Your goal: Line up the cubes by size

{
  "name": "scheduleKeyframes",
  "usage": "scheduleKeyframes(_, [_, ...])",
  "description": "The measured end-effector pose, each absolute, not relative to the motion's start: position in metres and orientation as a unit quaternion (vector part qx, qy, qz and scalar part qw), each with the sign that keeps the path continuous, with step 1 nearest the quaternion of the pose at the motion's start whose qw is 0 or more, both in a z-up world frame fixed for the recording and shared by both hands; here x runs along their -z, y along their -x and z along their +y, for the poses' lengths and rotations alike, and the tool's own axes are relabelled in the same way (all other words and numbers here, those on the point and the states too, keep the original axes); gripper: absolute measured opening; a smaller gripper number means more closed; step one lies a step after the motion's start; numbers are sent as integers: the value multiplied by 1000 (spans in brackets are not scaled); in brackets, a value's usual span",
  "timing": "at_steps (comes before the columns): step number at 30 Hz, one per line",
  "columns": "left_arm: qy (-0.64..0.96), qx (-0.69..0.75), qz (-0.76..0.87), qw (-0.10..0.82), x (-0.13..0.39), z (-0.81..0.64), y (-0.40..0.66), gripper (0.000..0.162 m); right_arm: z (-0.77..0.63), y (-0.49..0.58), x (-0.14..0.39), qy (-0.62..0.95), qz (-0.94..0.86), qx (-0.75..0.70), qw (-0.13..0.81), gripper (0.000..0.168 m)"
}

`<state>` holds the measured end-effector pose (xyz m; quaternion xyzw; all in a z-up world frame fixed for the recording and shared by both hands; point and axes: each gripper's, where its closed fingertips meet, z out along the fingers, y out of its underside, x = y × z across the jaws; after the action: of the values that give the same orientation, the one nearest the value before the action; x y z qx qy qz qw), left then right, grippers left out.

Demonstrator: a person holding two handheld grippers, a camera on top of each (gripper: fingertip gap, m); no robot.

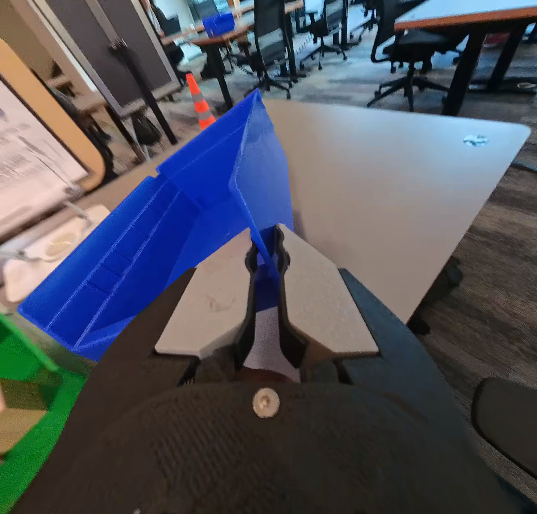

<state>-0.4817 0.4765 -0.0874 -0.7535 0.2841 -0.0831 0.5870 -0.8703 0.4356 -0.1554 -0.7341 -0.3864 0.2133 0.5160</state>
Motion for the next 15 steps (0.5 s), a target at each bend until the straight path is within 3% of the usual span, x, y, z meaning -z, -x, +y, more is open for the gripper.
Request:
scheduleKeyframes(3, [766, 88, 273, 576, 113, 481, 468, 5, 435, 858, 150, 714, -363, -265, 537, 40])
scheduleKeyframes(11, [808, 74, 295, 505, 177, 483, 458, 2, 429, 823, 134, 673, -306, -362, 568, 33])
scheduleKeyframes(15, [807, 73, 307, 499, 183, 478, 457, 5, 429, 818, 140, 671, -320, -347, 572, 35])
